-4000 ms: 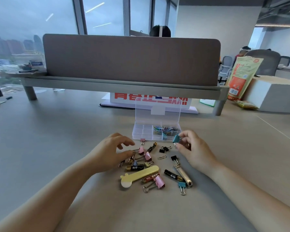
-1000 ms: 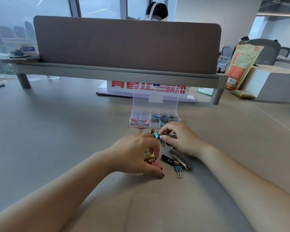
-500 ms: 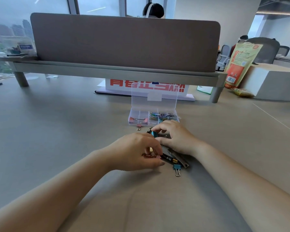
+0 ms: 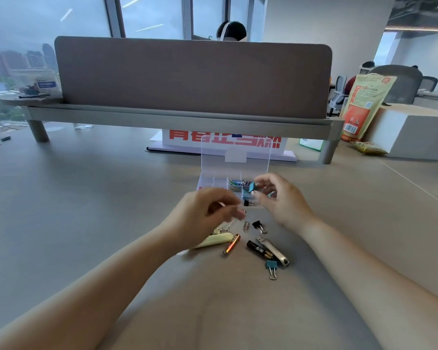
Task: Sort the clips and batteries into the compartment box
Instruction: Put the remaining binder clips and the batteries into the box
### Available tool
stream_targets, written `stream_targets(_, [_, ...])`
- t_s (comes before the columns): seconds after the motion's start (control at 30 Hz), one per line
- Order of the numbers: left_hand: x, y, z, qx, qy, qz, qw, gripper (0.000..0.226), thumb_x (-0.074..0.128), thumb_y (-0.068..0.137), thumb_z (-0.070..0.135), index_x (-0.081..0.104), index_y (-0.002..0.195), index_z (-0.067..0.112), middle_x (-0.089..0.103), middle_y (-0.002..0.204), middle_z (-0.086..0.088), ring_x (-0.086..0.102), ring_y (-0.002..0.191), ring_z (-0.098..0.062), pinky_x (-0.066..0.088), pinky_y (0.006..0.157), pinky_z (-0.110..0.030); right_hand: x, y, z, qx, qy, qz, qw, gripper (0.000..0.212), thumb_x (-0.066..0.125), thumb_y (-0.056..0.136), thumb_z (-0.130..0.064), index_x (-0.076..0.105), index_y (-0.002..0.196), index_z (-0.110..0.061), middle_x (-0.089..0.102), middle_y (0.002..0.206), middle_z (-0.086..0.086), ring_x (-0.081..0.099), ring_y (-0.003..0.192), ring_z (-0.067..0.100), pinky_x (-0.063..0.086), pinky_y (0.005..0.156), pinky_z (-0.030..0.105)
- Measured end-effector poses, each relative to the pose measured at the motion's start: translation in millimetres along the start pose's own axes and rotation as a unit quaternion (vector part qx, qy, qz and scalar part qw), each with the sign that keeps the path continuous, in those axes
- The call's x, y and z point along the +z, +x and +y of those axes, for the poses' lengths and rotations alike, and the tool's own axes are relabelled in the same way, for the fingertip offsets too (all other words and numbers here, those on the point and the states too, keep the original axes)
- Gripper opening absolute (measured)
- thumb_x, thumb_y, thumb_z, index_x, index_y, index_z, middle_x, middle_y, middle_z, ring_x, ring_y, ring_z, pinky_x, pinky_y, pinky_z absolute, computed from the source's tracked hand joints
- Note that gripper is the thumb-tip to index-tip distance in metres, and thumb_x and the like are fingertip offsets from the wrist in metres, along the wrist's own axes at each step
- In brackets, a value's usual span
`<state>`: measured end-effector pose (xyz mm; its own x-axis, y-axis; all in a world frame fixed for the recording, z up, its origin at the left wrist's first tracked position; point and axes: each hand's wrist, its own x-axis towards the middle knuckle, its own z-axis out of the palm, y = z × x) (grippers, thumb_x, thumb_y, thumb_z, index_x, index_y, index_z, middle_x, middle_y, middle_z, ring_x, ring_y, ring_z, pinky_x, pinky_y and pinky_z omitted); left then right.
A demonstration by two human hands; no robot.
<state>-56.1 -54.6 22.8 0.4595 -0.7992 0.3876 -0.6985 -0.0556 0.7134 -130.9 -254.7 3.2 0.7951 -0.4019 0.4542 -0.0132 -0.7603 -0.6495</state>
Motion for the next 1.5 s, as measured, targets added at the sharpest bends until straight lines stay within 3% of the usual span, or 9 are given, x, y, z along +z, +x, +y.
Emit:
stream_targets(0.1, [-8, 9, -7, -0.059, -0.054, 0.08, 0.994, 0.021, 0.053, 0.093, 0.009, 0.063, 0.11, 0.017, 0.073, 0.091, 0.005, 0.069, 0.079, -0.005, 0.056, 0.079, -0.021, -6, 9, 4, -0.012, -0.058, 0.037, 0.998, 0.022, 0.062, 0.088, -0.014, 0.062, 0.11, -0.015, 0.063, 0.101, -0.003, 0.056, 0.092, 0.011, 0.041, 0.075, 0.016])
stream_targets(0.23, [-15, 19, -20, -0.128, -0.12, 0.137, 0.975, 0.028, 0.053, 0.094, 0.012, 0.059, 0.121, 0.01, 0.069, 0.096, -0.002, 0.068, 0.084, -0.004, 0.055, 0.081, -0.017, -1, 16, 12, -0.019, -0.153, 0.02, 0.988, 0.022, 0.063, 0.087, -0.019, 0.065, 0.109, -0.017, 0.068, 0.107, 0.0, 0.056, 0.101, 0.021, 0.044, 0.085, 0.032])
stream_targets(0.47, [-18, 41, -35, -0.203, -0.168, 0.162, 0.951, 0.042, 0.056, 0.092, 0.018, 0.05, 0.132, 0.009, 0.067, 0.092, -0.004, 0.067, 0.084, -0.011, 0.056, 0.078, -0.02, 7, 16, 17, -0.038, -0.238, -0.032, 0.97, 0.027, 0.056, 0.092, -0.029, 0.065, 0.116, -0.022, 0.065, 0.119, -0.003, 0.051, 0.111, 0.022, 0.038, 0.092, 0.033])
stream_targets(0.67, [-10, 59, -49, -0.219, -0.072, 0.154, 0.961, 0.038, 0.051, 0.096, 0.022, 0.049, 0.134, 0.019, 0.064, 0.104, -0.005, 0.065, 0.082, -0.01, 0.051, 0.067, -0.017, 5, 13, 21, -0.033, -0.238, -0.028, 0.97, 0.028, 0.053, 0.093, -0.028, 0.064, 0.119, -0.024, 0.063, 0.122, -0.005, 0.05, 0.115, 0.02, 0.034, 0.094, 0.031])
stream_targets(0.77, [-9, 59, -55, -0.204, 0.047, 0.136, 0.968, 0.035, 0.047, 0.097, 0.029, 0.052, 0.132, 0.024, 0.063, 0.11, -0.004, 0.061, 0.091, -0.015, 0.047, 0.074, -0.025, 6, 11, 21, -0.037, -0.227, -0.03, 0.973, 0.029, 0.053, 0.093, -0.027, 0.064, 0.12, -0.024, 0.064, 0.121, -0.005, 0.051, 0.114, 0.02, 0.034, 0.094, 0.031])
stream_targets(0.97, [-9, 57, -67, -0.201, 0.183, 0.116, 0.955, 0.035, 0.045, 0.098, 0.032, 0.051, 0.132, 0.025, 0.054, 0.127, -0.007, 0.056, 0.103, -0.021, 0.041, 0.079, -0.027, 7, 11, 22, -0.033, -0.232, -0.02, 0.972, 0.026, 0.055, 0.092, -0.026, 0.066, 0.115, -0.023, 0.066, 0.118, -0.005, 0.053, 0.109, 0.021, 0.035, 0.091, 0.03])
stream_targets(1.23, [-8, 54, -69, -0.195, 0.245, 0.11, 0.943, 0.04, 0.043, 0.096, 0.042, 0.049, 0.134, 0.03, 0.045, 0.13, -0.001, 0.055, 0.102, -0.02, 0.049, 0.08, -0.033, 7, 8, 18, -0.032, -0.224, -0.006, 0.974, 0.032, 0.058, 0.089, -0.021, 0.06, 0.121, -0.023, 0.066, 0.114, -0.005, 0.054, 0.107, 0.022, 0.037, 0.091, 0.033])
stream_targets(1.37, [-8, 52, -69, -0.201, 0.276, 0.086, 0.936, 0.041, 0.041, 0.097, 0.04, 0.049, 0.135, 0.027, 0.043, 0.133, -0.002, 0.053, 0.111, -0.024, 0.05, 0.087, -0.039, 8, 7, 17, -0.047, -0.232, -0.029, 0.971, 0.037, 0.052, 0.093, -0.025, 0.054, 0.13, -0.025, 0.06, 0.128, -0.005, 0.05, 0.117, 0.019, 0.033, 0.095, 0.029])
stream_targets(1.5, [-9, 50, -71, -0.196, 0.283, 0.086, 0.935, 0.042, 0.041, 0.097, 0.042, 0.045, 0.137, 0.03, 0.043, 0.133, 0.0, 0.051, 0.113, -0.023, 0.049, 0.089, -0.039, 10, 7, 15, -0.043, -0.235, -0.047, 0.97, 0.044, 0.05, 0.094, -0.029, 0.044, 0.137, -0.026, 0.056, 0.133, -0.006, 0.047, 0.123, 0.02, 0.031, 0.101, 0.034])
